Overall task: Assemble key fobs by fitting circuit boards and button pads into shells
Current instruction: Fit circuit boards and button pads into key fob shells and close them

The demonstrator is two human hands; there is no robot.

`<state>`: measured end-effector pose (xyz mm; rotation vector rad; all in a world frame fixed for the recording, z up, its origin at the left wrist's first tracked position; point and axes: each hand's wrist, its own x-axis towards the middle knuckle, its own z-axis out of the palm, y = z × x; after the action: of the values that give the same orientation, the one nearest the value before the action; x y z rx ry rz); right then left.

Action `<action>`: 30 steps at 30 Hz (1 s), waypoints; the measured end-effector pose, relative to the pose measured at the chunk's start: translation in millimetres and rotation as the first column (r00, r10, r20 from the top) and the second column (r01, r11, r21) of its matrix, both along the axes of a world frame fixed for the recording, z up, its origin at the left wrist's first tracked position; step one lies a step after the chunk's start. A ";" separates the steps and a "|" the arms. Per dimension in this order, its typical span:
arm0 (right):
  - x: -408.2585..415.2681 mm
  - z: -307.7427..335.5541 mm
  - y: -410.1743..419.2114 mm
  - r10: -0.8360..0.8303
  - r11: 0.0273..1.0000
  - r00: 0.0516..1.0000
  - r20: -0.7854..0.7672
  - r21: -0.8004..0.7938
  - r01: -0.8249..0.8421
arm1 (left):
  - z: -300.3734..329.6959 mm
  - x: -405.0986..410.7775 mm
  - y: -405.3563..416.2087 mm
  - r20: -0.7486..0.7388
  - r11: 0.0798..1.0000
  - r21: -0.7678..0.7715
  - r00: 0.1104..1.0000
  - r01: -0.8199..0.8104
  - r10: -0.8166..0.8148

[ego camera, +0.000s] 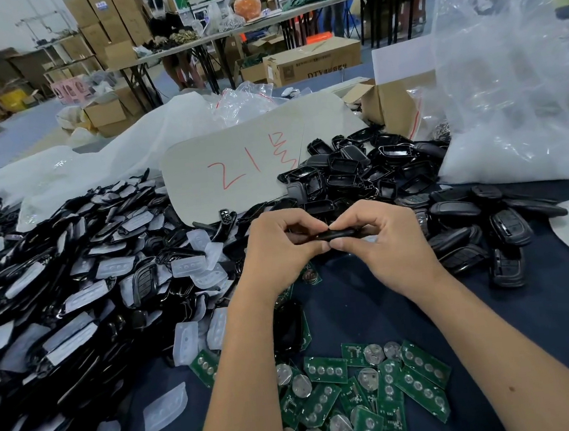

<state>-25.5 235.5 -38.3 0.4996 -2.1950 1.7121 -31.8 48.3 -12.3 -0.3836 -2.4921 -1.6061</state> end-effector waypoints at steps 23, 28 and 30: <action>-1.6 0.7 -4.8 0.097 0.927 0.954 0.285 -0.374 0.018 | 4.2 5.0 25.4 0.393 0.696 0.714 0.865 -0.074 -0.311; -1.1 2.7 -3.5 0.144 0.898 0.934 0.327 -0.440 0.015 | 3.5 5.2 23.7 0.388 0.698 0.716 0.848 -0.030 -0.362; -0.7 3.3 -3.7 0.162 0.891 0.931 0.326 -0.454 0.004 | 3.2 4.8 22.8 0.386 0.704 0.710 0.848 -0.021 -0.364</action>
<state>-26.2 231.8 -35.0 0.1687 -1.9034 2.4281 -27.0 71.1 -9.1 -0.0938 -1.8980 -2.8749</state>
